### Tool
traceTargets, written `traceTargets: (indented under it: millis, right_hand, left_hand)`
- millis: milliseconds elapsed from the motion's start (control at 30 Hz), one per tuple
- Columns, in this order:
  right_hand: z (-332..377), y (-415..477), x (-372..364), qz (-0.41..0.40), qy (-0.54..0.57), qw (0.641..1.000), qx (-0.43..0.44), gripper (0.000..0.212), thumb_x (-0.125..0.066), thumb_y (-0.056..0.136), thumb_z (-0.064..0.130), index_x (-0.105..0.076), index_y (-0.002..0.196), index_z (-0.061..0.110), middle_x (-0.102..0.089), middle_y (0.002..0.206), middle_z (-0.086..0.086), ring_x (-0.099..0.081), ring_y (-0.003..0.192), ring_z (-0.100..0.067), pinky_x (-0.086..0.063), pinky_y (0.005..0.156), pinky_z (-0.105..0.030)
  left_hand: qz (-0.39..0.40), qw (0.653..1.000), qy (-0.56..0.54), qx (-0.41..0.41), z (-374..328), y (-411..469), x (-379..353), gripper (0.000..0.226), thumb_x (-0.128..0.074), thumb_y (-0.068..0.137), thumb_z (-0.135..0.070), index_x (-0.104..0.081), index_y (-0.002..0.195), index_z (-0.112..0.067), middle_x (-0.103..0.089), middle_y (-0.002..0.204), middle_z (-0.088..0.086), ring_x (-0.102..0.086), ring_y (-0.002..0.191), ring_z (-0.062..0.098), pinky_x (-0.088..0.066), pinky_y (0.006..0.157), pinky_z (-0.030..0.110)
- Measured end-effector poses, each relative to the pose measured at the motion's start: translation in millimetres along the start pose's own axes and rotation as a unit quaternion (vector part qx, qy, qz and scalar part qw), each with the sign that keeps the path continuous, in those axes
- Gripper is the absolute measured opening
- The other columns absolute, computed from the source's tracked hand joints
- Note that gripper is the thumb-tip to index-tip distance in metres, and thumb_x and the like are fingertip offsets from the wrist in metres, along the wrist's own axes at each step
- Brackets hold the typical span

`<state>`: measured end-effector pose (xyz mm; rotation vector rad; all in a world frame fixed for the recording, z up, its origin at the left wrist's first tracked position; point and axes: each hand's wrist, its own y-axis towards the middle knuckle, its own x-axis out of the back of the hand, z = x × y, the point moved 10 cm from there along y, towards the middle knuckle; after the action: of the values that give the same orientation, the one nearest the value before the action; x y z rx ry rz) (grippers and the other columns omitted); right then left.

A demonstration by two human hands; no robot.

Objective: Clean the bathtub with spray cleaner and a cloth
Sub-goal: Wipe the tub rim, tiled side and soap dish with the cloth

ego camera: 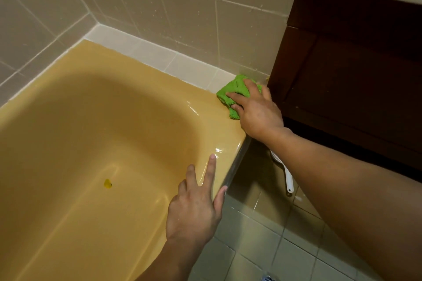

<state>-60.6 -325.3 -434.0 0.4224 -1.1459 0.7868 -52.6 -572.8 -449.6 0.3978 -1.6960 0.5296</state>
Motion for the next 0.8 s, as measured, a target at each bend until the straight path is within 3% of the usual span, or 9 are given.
traceTargets:
  millis: [233, 467, 633, 800]
  right_hand:
    - [1.4, -0.8, 1.0, -0.02, 0.032, 0.999, -0.006, 0.039, -0.043, 0.107, 0.038, -0.048, 0.145, 0.046, -0.014, 0.165, 0.004, -0.01, 0.15, -0.033, -0.036, 0.112, -0.058]
    - [8.2, -28.5, -4.4, -0.041, 0.058, 0.997, -0.015, 0.038, -0.049, 0.105, 0.033, -0.055, 0.141, 0.043, -0.019, 0.164, 0.004, -0.019, 0.143, -0.031, -0.038, 0.114, -0.054]
    - [12.6, -64.0, -8.7, -0.024, 0.065, 0.998, 0.014, 0.036, -0.05, 0.105, 0.033, -0.057, 0.138, 0.044, -0.022, 0.163, 0.002, -0.025, 0.138, -0.032, -0.036, 0.115, -0.049]
    - [25.2, -114.2, -16.5, 0.024, 0.063, 0.996, 0.051, 0.038, -0.05, 0.105, 0.031, -0.055, 0.141, 0.043, -0.019, 0.164, 0.001, -0.028, 0.134, -0.032, -0.038, 0.113, -0.044]
  left_hand:
    - [0.001, 1.0, 0.012, 0.019, -2.7, 11.6, 0.2, 0.075, -0.012, 0.1, -0.071, 0.037, 0.149, -0.045, -0.016, 0.167, 0.01, -0.051, 0.132, 0.025, -0.059, 0.083, 0.037]
    - [-0.007, 0.997, -0.031, 0.076, 7.1, 14.0, 1.6, 0.071, -0.017, 0.098, -0.076, 0.022, 0.154, -0.054, -0.021, 0.168, 0.006, -0.052, 0.135, 0.03, -0.054, 0.089, 0.043]
    - [-0.027, 0.995, -0.017, 0.099, 19.2, -18.0, 0.8, 0.074, -0.026, 0.099, -0.071, 0.011, 0.159, -0.049, -0.033, 0.164, 0.001, -0.055, 0.13, 0.026, -0.053, 0.089, 0.04]
    - [-0.044, 0.991, 0.023, 0.121, 44.1, -90.4, -7.5, 0.074, -0.025, 0.1, -0.068, 0.003, 0.163, -0.041, -0.051, 0.149, 0.007, -0.064, 0.111, 0.028, -0.056, 0.076, 0.043]
